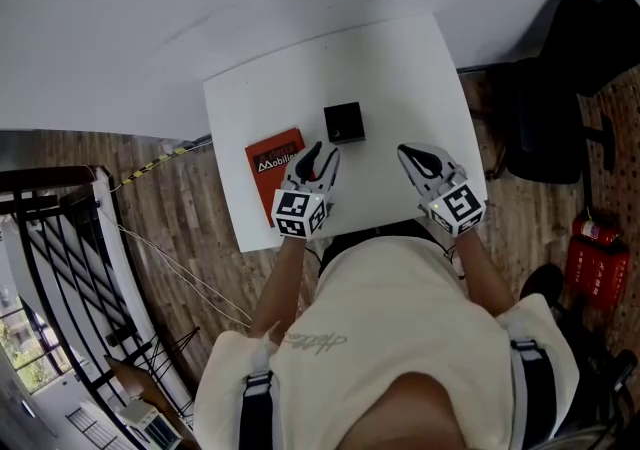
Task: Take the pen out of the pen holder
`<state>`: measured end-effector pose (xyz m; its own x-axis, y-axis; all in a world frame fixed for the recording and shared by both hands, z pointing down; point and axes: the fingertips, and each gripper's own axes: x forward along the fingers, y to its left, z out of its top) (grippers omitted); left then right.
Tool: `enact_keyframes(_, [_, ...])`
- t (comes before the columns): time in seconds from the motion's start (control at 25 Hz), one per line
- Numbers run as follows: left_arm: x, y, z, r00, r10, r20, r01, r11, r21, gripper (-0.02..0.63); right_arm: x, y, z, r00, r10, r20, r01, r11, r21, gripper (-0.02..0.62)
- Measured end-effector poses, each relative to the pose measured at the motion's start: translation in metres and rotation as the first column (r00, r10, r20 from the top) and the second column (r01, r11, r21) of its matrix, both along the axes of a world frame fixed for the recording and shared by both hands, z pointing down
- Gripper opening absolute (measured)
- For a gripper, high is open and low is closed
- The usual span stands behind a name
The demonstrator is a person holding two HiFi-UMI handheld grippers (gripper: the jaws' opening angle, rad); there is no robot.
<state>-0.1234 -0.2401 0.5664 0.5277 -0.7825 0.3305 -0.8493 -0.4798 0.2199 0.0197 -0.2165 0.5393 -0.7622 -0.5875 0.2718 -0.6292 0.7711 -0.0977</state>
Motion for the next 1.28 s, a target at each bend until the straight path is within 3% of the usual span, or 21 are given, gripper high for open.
enact_keyframes(0.64, [0.009,-0.036,0.042,0.999,0.013,0.035,-0.010,0.996,-0.087,0.149,0.009,-0.021,0.011,1.000,0.000,-0.004,0.000,0.999,-0.033,0.008])
enact_keyframes(1.28, [0.011,-0.049,0.064,0.996,0.001,0.088,0.010,0.993,-0.115,0.139,0.016,-0.035,0.021,1.000,0.000,-0.006,0.000,0.999,-0.053,0.008])
